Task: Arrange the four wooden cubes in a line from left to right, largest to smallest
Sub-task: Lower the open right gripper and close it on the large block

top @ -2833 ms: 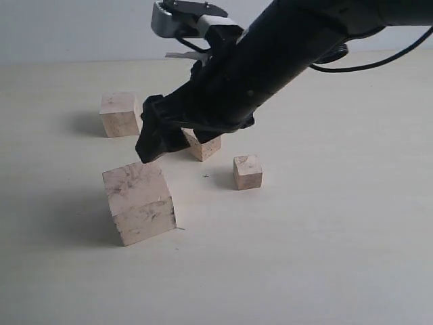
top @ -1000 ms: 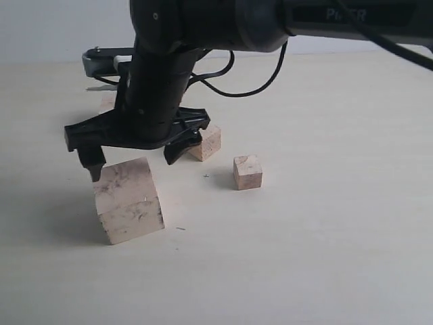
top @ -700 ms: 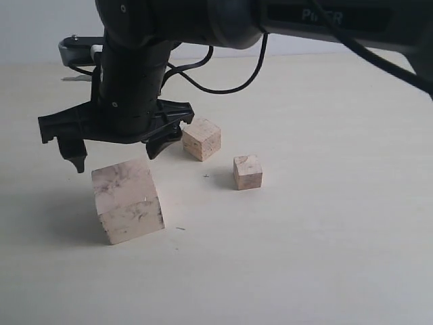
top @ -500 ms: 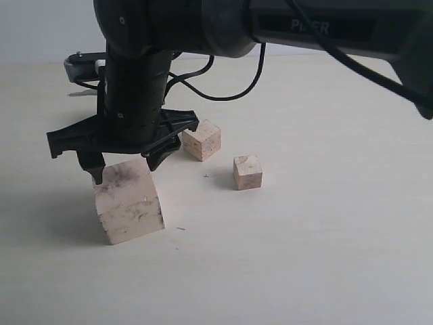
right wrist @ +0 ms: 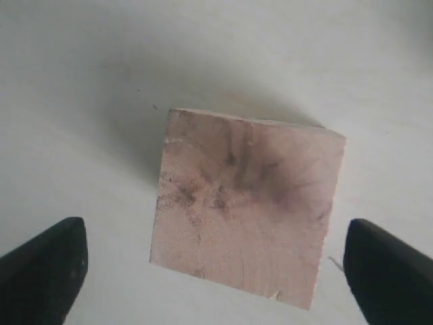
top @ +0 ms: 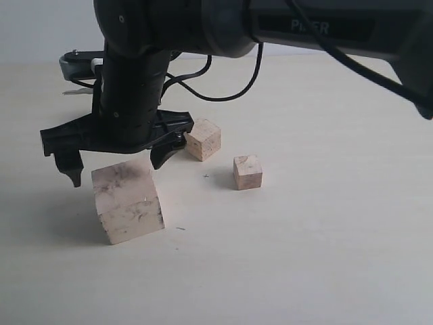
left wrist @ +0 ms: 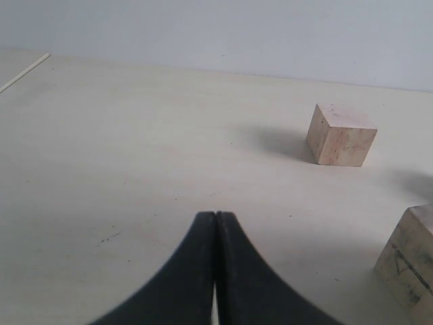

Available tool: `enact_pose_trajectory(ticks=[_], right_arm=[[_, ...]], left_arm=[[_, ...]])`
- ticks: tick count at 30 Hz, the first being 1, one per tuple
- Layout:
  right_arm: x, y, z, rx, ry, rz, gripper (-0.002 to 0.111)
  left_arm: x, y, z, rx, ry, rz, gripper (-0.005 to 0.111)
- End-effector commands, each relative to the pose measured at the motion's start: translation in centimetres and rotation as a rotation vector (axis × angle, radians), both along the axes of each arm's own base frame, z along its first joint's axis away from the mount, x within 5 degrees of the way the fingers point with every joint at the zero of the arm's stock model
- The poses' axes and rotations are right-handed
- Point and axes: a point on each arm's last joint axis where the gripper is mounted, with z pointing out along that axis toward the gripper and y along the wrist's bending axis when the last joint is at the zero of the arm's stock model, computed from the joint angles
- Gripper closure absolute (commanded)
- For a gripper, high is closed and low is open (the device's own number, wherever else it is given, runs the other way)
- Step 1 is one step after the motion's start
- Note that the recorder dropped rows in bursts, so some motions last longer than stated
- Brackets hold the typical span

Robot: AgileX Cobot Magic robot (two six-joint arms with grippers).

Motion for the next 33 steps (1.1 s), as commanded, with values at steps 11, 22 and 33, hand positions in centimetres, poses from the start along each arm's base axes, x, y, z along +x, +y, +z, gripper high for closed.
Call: enact_pose_trajectory(ticks=[11, 22, 33], right_arm=[[0.1, 0.9, -2.8, -0.012, 0.054, 0.011, 0.003], [0.7, 1.1, -3.5, -0.034, 0.008, 0.022, 0.004], [1.8, 0.9, -0.9, -0.126, -0.103, 0.072, 0.004]], left_arm=[[0.0, 0.0, 0.0, -0.004, -0.015, 0.005, 0.107], [0.0, -0.1, 0.0, -0.004, -0.015, -0.014, 0.107], [0.0, -0.1, 0.0, -0.004, -0.015, -0.014, 0.107]])
